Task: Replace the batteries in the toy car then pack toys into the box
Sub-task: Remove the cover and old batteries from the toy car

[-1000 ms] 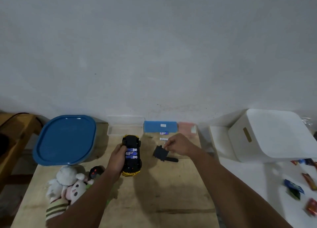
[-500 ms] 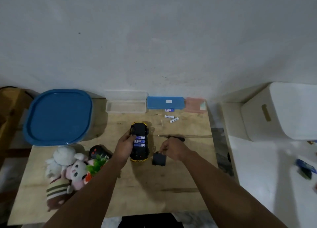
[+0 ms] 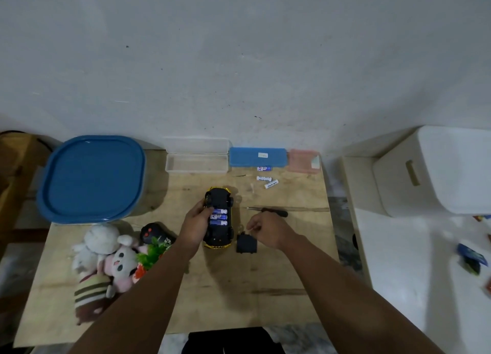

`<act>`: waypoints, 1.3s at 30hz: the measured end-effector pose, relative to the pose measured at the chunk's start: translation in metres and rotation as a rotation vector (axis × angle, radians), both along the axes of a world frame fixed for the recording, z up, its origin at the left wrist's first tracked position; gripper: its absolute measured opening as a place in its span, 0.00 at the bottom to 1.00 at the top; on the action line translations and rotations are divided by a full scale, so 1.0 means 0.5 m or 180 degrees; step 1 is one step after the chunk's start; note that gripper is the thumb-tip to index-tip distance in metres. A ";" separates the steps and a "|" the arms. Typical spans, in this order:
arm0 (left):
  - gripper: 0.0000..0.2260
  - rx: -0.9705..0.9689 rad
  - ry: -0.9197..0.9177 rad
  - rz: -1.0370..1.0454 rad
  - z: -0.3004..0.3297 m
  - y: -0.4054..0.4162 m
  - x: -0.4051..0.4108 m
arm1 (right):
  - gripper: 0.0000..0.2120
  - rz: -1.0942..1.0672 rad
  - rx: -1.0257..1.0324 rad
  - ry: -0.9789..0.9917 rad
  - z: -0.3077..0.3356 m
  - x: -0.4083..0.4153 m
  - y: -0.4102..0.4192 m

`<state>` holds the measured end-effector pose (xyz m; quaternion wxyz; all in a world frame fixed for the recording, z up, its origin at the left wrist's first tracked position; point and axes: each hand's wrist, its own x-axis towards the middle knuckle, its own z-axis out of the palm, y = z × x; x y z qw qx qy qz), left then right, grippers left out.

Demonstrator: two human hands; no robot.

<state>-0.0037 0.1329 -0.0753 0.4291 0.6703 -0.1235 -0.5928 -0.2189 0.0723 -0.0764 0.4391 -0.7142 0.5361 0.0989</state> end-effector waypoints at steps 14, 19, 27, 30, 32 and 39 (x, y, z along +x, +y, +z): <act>0.16 -0.0005 -0.0107 -0.0121 0.001 0.001 -0.006 | 0.07 -0.0227 -0.0255 -0.0017 0.012 -0.020 0.009; 0.17 -0.0039 -0.0133 -0.0173 0.007 -0.008 -0.014 | 0.07 -0.0174 -0.0238 0.0047 0.013 -0.025 0.010; 0.15 -0.0008 -0.0068 -0.0141 0.021 -0.014 -0.022 | 0.07 -0.0460 -0.0505 -0.0285 0.030 -0.015 0.009; 0.13 -0.0029 -0.0005 -0.0123 0.035 -0.020 -0.024 | 0.05 -0.0715 -0.0687 -0.0525 0.051 0.011 -0.001; 0.12 -0.0057 -0.0004 -0.0125 0.041 -0.022 -0.025 | 0.04 -0.0772 -0.0706 -0.0623 0.063 0.031 -0.008; 0.15 -0.0143 0.0016 -0.0142 0.051 -0.023 -0.026 | 0.10 -0.0924 -0.0501 -0.0834 0.078 0.074 -0.015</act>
